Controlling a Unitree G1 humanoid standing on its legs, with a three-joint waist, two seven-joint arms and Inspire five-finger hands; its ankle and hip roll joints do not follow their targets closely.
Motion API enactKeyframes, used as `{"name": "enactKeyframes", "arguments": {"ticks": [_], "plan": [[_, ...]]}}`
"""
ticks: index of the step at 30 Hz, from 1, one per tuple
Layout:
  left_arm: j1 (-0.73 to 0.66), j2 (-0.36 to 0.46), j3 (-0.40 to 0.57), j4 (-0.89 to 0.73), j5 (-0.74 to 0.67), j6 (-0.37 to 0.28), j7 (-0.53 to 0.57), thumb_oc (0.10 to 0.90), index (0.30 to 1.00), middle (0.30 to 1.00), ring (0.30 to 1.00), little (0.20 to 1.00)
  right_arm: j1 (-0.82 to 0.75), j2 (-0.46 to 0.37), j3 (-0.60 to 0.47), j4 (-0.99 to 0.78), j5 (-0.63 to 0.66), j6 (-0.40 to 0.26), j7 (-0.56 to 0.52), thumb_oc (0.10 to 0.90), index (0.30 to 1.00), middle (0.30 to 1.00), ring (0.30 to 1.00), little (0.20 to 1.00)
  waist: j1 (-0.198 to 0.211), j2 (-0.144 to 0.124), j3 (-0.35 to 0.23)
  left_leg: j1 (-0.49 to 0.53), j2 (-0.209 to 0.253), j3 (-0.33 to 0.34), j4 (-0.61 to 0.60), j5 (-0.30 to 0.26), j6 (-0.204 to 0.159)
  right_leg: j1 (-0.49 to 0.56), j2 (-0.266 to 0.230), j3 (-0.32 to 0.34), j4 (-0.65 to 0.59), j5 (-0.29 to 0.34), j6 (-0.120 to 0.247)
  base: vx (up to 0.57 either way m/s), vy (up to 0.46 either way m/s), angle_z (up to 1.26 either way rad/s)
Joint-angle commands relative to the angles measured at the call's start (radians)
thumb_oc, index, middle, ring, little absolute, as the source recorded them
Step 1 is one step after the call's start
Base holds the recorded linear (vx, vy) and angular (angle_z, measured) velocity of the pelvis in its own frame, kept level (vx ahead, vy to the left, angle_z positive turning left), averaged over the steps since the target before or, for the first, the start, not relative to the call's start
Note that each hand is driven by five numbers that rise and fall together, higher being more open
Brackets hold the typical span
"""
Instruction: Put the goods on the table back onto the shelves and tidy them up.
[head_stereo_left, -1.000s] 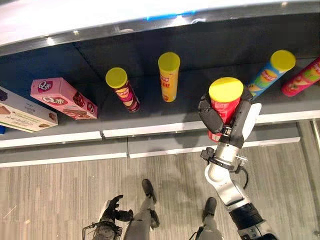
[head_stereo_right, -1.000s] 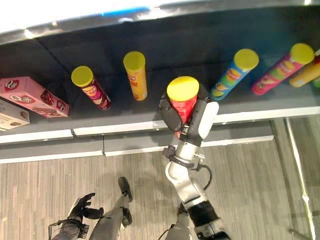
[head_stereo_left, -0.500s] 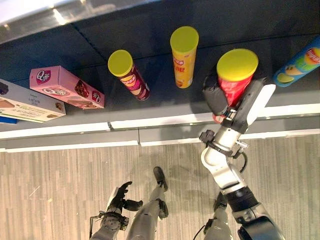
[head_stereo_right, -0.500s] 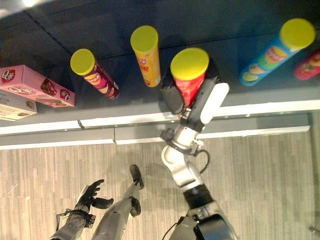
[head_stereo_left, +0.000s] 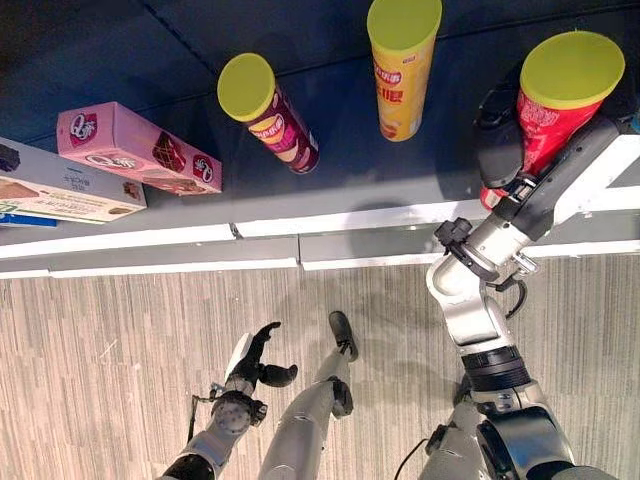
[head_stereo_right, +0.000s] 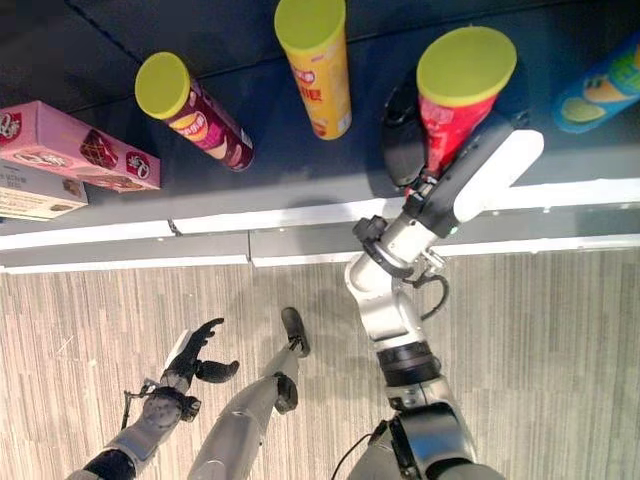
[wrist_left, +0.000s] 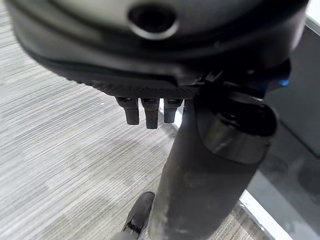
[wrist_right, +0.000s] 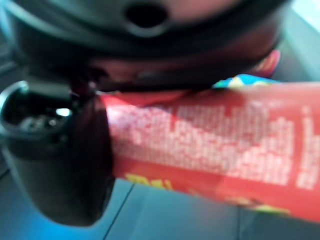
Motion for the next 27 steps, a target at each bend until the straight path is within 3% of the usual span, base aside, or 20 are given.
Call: {"name": "enactKeyframes", "arguments": {"ticks": [1, 8, 12, 24, 25, 26, 27], "plan": [[0.022, 0.065, -0.012, -0.021, 0.066, -0.034, 0.079, 0.800, 0.900, 0.900, 0.900, 0.900, -0.120, -0.056, -0.026, -0.095, -0.116, -0.060, -0.052, 0.400, 0.300, 0.300, 0.300, 0.300, 0.034, 0.063, -0.030, 0.041, 0.013, -0.033, 0.275, -0.359, -0.088, -0.044, 0.021, 0.049, 0.003, 0.270, 0.022, 0.00, 0.000, 0.00], [0.027, 0.095, -0.014, -0.070, 0.143, -0.039, 0.130, 0.800, 0.900, 0.900, 0.900, 0.900, -0.138, -0.049, -0.027, -0.115, -0.108, -0.073, -0.050, 0.400, 0.300, 0.300, 0.300, 0.300, 0.040, 0.065, -0.042, 0.023, -0.001, -0.028, 0.267, -0.361, -0.085, -0.063, 0.010, 0.036, 0.003, 0.303, 0.022, 0.00, 0.004, 0.01], [-0.002, 0.123, -0.024, -0.102, 0.223, -0.044, 0.216, 0.800, 0.900, 0.900, 0.900, 0.900, -0.176, -0.062, -0.029, -0.133, -0.117, -0.087, -0.057, 0.400, 0.300, 0.300, 0.300, 0.300, 0.041, 0.066, -0.041, 0.002, -0.004, -0.033, 0.278, -0.368, -0.084, -0.078, 0.000, 0.029, 0.007, 0.307, 0.022, 0.00, -0.004, 0.01], [-0.017, 0.151, -0.061, -0.142, 0.320, -0.037, 0.297, 0.800, 0.900, 0.900, 0.900, 0.900, -0.223, -0.076, -0.054, -0.120, -0.077, -0.122, -0.039, 0.400, 0.300, 0.300, 0.300, 0.300, 0.045, 0.099, -0.047, -0.049, -0.011, -0.029, 0.279, -0.373, -0.085, -0.131, -0.025, 0.004, 0.014, 0.308, 0.022, 0.02, 0.012, 0.03], [-0.020, 0.152, -0.060, -0.145, 0.326, -0.034, 0.304, 0.800, 0.900, 0.900, 0.900, 0.900, -0.218, -0.074, -0.053, -0.115, -0.070, -0.125, -0.035, 0.543, 0.514, 0.514, 0.514, 0.514, 0.045, 0.099, -0.046, -0.049, -0.011, -0.029, 0.280, -0.374, -0.085, -0.132, -0.026, 0.003, 0.015, 0.308, 0.022, 0.00, 0.000, 0.00], [-0.023, 0.150, -0.058, -0.145, 0.328, -0.033, 0.308, 0.800, 0.900, 0.900, 0.900, 0.900, -0.211, -0.071, -0.051, -0.109, -0.065, -0.128, -0.032, 0.800, 0.900, 0.900, 0.900, 0.900, 0.045, 0.099, -0.045, -0.050, -0.012, -0.029, 0.282, -0.375, -0.085, -0.133, -0.027, 0.003, 0.016, 0.308, 0.022, 0.00, 0.000, 0.00], [-0.030, 0.148, -0.056, -0.146, 0.332, -0.030, 0.317, 0.800, 0.900, 0.900, 0.900, 0.900, -0.189, -0.064, -0.045, -0.092, -0.050, -0.133, -0.035, 0.800, 0.900, 0.900, 0.900, 0.900, 0.043, 0.098, -0.043, -0.057, -0.010, -0.028, 0.293, -0.378, -0.083, -0.136, -0.031, 0.004, 0.019, 0.308, 0.022, 0.00, 0.000, 0.00]]}}
